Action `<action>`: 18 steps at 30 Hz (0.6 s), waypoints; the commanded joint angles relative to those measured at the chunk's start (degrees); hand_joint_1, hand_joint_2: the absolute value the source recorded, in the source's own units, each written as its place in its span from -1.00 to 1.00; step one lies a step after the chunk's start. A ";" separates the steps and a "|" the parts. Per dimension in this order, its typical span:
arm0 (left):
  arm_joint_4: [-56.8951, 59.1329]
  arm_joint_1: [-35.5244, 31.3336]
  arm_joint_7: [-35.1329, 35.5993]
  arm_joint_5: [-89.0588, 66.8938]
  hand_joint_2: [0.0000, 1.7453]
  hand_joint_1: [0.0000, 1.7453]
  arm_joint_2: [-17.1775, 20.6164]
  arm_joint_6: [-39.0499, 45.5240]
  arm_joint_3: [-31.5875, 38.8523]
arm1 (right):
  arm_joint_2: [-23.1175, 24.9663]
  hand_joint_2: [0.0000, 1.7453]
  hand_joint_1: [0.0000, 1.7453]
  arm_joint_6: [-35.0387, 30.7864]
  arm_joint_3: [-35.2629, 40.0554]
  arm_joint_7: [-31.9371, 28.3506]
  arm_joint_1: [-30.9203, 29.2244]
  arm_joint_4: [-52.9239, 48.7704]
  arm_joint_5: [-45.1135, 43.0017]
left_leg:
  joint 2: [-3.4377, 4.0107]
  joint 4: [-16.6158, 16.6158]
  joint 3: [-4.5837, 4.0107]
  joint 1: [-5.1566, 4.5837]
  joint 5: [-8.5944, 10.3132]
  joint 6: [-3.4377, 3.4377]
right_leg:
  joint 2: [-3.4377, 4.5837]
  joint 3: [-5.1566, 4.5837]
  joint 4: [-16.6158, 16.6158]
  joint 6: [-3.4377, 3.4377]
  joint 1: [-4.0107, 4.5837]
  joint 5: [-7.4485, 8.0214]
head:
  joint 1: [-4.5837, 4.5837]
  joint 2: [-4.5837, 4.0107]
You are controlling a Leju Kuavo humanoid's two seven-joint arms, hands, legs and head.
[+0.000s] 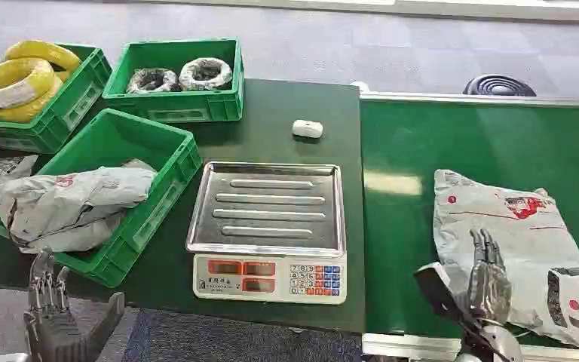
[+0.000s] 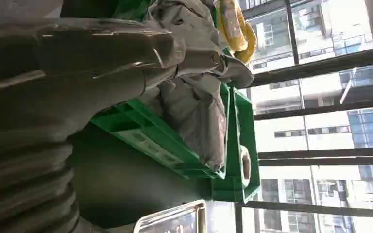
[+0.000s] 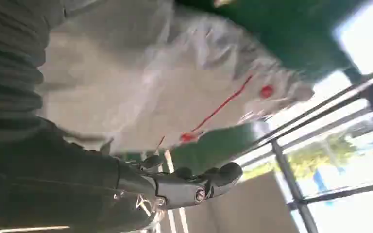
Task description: Moved the parcel from conveyor to table for the left to box.
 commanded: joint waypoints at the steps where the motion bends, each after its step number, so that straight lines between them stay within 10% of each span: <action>1: 7.21 -4.90 -1.90 6.04 1.00 -1.00 9.27 3.33 -10.41 | -7.46 1.00 -1.00 15.50 -6.36 11.13 -27.90 51.06 2.75 | 0.17 -0.26 0.17 -0.05 0.24 0.09 | -0.02 0.10 -0.26 -0.14 -0.01 0.27 | -0.04 0.00; 18: 7.60 -5.59 -1.90 6.14 1.00 -1.00 9.17 3.73 -10.90 | -8.02 1.00 -1.00 17.10 -6.63 12.94 -27.25 51.55 3.30 | -0.34 -0.14 0.16 0.00 0.21 0.19 | -0.46 0.36 -0.32 -0.01 0.04 0.11 | 0.00 0.00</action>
